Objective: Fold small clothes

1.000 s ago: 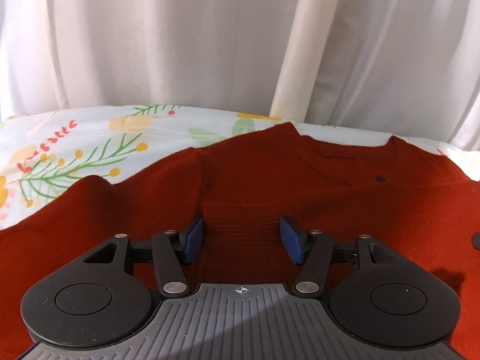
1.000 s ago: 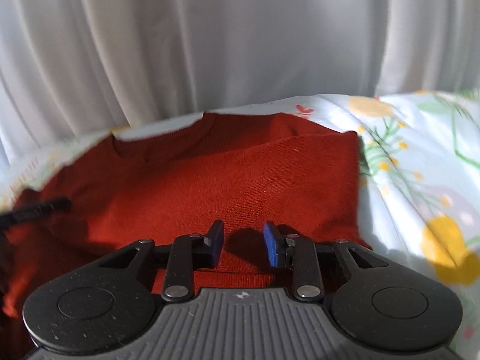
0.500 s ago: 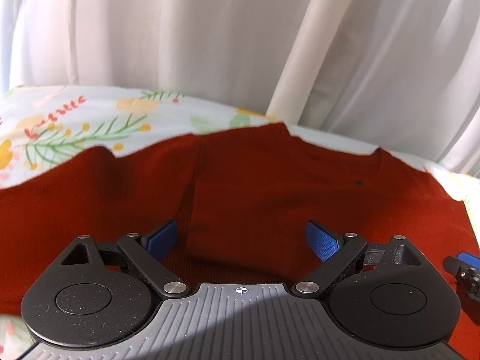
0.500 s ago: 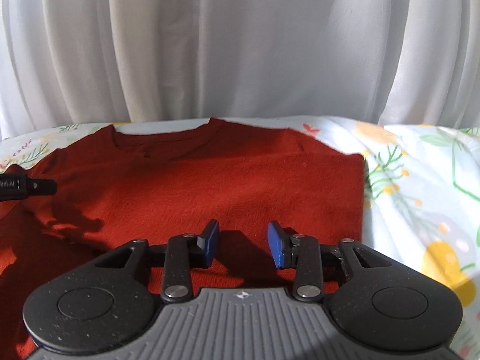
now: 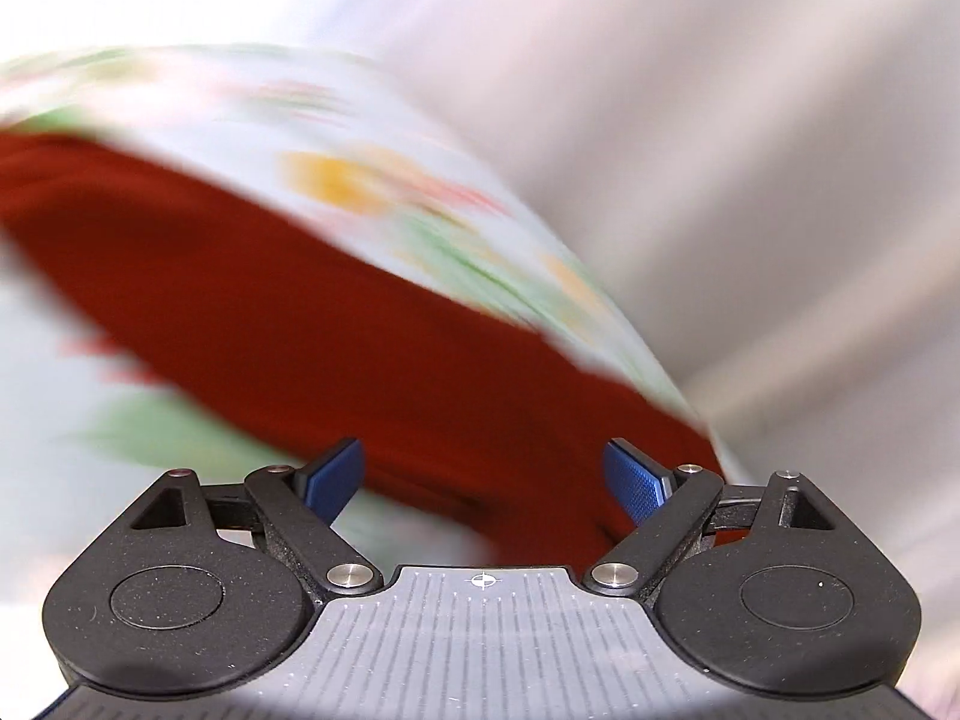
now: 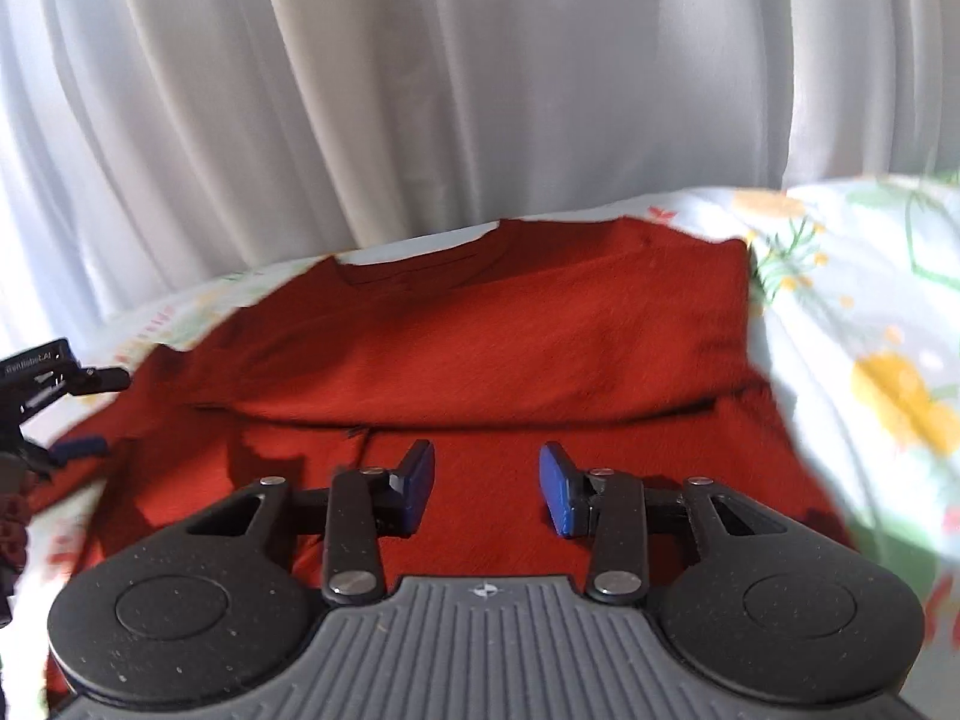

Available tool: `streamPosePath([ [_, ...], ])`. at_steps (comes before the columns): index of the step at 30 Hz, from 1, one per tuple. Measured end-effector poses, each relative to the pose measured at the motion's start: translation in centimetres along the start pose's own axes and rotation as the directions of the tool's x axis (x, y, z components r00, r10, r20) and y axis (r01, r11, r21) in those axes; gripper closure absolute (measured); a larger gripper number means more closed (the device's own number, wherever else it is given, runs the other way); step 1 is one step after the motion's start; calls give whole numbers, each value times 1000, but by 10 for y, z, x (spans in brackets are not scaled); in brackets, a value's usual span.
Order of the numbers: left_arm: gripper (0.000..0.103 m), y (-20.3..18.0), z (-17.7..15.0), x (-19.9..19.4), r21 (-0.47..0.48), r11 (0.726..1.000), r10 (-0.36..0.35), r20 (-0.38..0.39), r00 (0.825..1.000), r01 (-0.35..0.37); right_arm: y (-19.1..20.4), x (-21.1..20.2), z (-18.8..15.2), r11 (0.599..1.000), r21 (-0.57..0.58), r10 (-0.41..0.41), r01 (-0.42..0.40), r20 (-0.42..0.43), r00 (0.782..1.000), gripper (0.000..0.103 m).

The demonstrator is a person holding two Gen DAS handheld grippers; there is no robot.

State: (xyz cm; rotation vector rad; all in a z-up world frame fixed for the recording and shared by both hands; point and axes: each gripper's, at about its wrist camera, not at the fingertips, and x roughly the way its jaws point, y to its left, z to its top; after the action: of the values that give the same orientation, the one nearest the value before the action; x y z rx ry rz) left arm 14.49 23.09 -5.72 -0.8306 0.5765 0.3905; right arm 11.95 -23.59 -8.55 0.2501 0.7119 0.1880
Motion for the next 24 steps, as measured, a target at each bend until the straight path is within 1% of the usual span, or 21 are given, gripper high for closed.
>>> streamPosePath([
  [2, 16, 41, 20, -14, -118, 990, 83, 51, 995, -77, -4, -14, -10, 997, 47, 58, -58, -10, 998, 63],
  [4, 24, 74, 35, -24, -223, 965, 156, 78, 985, -136, -10, -24, -17, 991, 92, 101, -100, -13, 995, 59],
  [5, 26, 88, 41, -28, -275, 950, 178, 88, 980, -148, -14, -26, -19, 986, 117, 119, -116, -15, 993, 56],
  [7, 35, 109, 50, -31, -342, 928, 193, 97, 976, -149, -21, -27, -20, 976, 167, 145, -140, -17, 989, 53],
  [8, 36, 117, 53, -31, -368, 917, 199, 96, 975, -151, -23, -26, -20, 971, 190, 153, -147, -20, 988, 51],
  [9, 40, 125, 55, -30, -393, 908, 200, 97, 975, -147, -25, -25, -20, 966, 212, 158, -149, -25, 987, 51],
  [10, 44, 132, 56, -29, -420, 898, 193, 107, 975, -132, -26, -23, -20, 961, 234, 162, -151, -30, 986, 51],
  [11, 45, 139, 57, -29, -451, 886, 180, 119, 976, -108, -26, -21, -20, 956, 248, 168, -154, -36, 985, 50],
  [14, 50, 160, 63, -29, -542, 839, 147, 146, 978, -45, -20, -17, -21, 958, 237, 176, -159, -48, 983, 50],
  [15, 55, 165, 65, -28, -566, 824, 146, 155, 977, -34, -17, -16, -21, 960, 230, 178, -162, -51, 983, 50],
  [16, 59, 170, 68, -27, -579, 815, 151, 162, 975, -30, -16, -15, -21, 959, 228, 183, -166, -53, 982, 50],
  [18, 64, 181, 73, -26, -595, 803, 171, 181, 968, -31, -14, -15, -22, 958, 235, 184, -166, -56, 981, 50],
  [20, 75, 189, 77, -24, -607, 794, 179, 186, 966, -30, -14, -14, -21, 957, 241, 178, -160, -56, 982, 51],
  [21, 87, 193, 78, -22, -616, 787, 184, 178, 967, -36, -14, -14, -21, 958, 241, 176, -158, -54, 983, 51],
  [22, 95, 196, 80, -21, -623, 781, 191, 169, 967, -45, -14, -15, -21, 958, 241, 174, -157, -51, 983, 55],
  [23, 94, 199, 79, -22, -627, 777, 190, 168, 967, -44, -15, -16, -21, 957, 244, 173, -157, -45, 984, 61],
  [24, 94, 199, 79, -22, -626, 779, 184, 172, 968, -37, -15, -17, -21, 956, 247, 175, -160, -40, 984, 62],
])
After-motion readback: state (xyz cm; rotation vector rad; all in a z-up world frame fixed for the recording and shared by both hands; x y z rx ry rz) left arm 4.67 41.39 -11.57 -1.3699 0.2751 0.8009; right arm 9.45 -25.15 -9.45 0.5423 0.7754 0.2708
